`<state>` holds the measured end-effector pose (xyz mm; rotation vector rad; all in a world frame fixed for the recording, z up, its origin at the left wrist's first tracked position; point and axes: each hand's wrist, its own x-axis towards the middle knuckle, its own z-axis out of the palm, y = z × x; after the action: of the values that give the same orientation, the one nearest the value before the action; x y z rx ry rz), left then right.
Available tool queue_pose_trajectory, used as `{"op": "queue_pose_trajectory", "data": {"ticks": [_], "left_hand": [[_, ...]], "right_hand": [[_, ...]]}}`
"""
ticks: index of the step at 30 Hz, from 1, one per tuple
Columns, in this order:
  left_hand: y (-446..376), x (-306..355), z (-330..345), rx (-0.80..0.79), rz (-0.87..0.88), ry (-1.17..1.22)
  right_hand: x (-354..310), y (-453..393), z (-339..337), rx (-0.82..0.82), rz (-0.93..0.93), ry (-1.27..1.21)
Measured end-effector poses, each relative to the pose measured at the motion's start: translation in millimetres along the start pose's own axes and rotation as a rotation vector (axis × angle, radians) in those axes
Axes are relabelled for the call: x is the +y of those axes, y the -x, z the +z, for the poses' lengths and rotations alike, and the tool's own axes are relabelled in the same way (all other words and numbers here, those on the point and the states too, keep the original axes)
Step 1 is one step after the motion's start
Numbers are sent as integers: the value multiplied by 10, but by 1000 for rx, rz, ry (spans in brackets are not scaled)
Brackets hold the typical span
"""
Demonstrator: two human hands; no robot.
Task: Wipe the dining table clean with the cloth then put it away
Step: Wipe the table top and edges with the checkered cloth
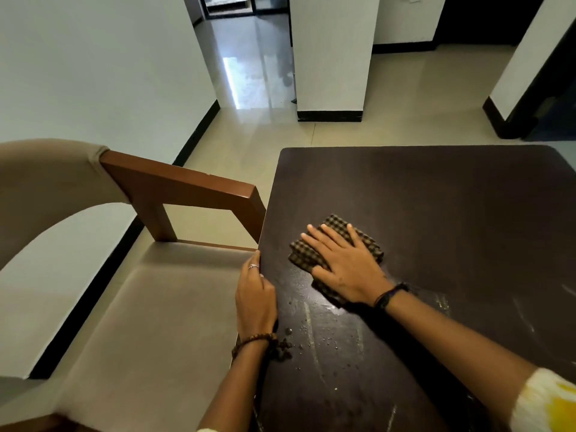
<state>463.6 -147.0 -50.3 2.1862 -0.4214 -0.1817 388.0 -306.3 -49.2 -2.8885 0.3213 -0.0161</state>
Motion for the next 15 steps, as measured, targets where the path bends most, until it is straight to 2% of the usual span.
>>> {"op": "queue_pose_trajectory", "data": {"ticks": [4, 6, 8, 12, 15], "left_hand": [[-10, -29, 3, -2, 21, 30], [-33, -73, 18, 24, 10, 45], [-47, -93, 18, 52, -15, 85], [-24, -78, 3, 50, -54, 133], [-20, -72, 1, 50, -54, 145]], "right_hand": [[151, -552, -43, 15, 151, 15], [66, -849, -17, 8, 252, -2], [-125, -1004, 29, 20, 270, -13], [-532, -878, 140, 7, 63, -5], [-595, -520, 132, -26, -95, -9]]}}
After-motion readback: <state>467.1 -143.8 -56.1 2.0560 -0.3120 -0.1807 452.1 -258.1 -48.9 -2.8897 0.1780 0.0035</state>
